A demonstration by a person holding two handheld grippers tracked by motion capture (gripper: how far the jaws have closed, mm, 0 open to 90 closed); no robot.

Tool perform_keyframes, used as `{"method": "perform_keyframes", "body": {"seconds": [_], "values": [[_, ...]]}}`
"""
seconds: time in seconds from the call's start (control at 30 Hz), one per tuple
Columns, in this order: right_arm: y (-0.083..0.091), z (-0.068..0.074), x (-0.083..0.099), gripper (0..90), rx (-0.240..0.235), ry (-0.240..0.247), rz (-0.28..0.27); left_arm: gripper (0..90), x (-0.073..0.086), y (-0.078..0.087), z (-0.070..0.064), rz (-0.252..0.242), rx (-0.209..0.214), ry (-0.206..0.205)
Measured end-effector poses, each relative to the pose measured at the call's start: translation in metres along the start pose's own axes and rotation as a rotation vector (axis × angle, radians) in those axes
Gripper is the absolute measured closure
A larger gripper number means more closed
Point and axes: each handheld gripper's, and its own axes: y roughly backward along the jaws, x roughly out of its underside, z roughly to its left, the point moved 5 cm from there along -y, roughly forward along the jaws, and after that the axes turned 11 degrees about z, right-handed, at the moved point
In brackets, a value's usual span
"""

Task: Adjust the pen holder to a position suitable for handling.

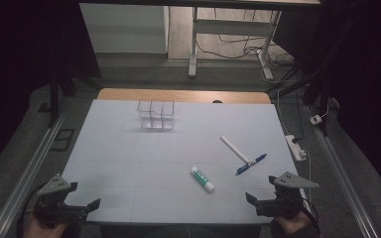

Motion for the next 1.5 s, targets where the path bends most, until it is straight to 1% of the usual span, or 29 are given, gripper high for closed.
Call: {"method": "perform_keyframes", "body": {"seconds": [0.1,0.13,0.2,0.37,0.57,0.77,0.87,1.0,1.1,1.17,1.27,1.4,1.5], "values": [[0.000,0.001,0.000,0.0,0.001,0.008,0.001,0.7,0.000,0.000,0.001,-0.003,-0.004,0.008],[-0.001,0.001,0.000,0.0,-0.001,0.013,0.002,0.8,0.000,0.000,0.001,-0.002,-0.010,0.019],[-0.001,0.002,0.000,0.0,-0.005,0.022,0.010,1.1,-0.001,0.000,0.001,0.000,-0.017,0.022],[-0.001,0.002,0.000,0.0,-0.012,0.023,0.007,1.1,-0.001,-0.001,0.001,0.008,-0.026,0.029],[-0.001,0.003,-0.001,0.0,-0.014,0.028,0.007,1.4,-0.002,-0.001,0.001,0.005,-0.022,0.038],[-0.001,0.002,-0.001,0.0,-0.012,0.021,0.010,1.3,-0.003,-0.002,0.000,0.006,-0.010,0.026],[-0.001,0.002,-0.001,0.0,-0.016,0.015,0.008,1.2,-0.005,-0.003,-0.001,-0.001,0.003,0.018],[-0.001,0.001,-0.001,0.0,-0.013,0.008,0.007,1.0,-0.008,-0.003,-0.002,-0.004,0.000,0.007],[-0.001,0.002,-0.002,0.0,-0.008,0.011,0.010,0.8,-0.008,-0.003,-0.003,-0.008,0.001,0.003],[-0.002,0.004,-0.002,0.0,-0.022,0.008,0.019,0.8,-0.009,-0.004,-0.003,-0.007,0.000,0.002],[-0.003,0.007,-0.006,0.0,-0.029,0.022,0.023,0.7,-0.008,-0.006,-0.003,0.009,0.001,-0.003],[-0.005,0.013,-0.012,0.0,-0.045,0.041,0.020,0.7,-0.010,-0.007,-0.004,0.004,0.006,-0.007],[-0.008,0.017,-0.013,0.0,-0.051,0.054,0.032,0.7,-0.012,-0.008,-0.004,0.002,0.010,-0.011]]}}
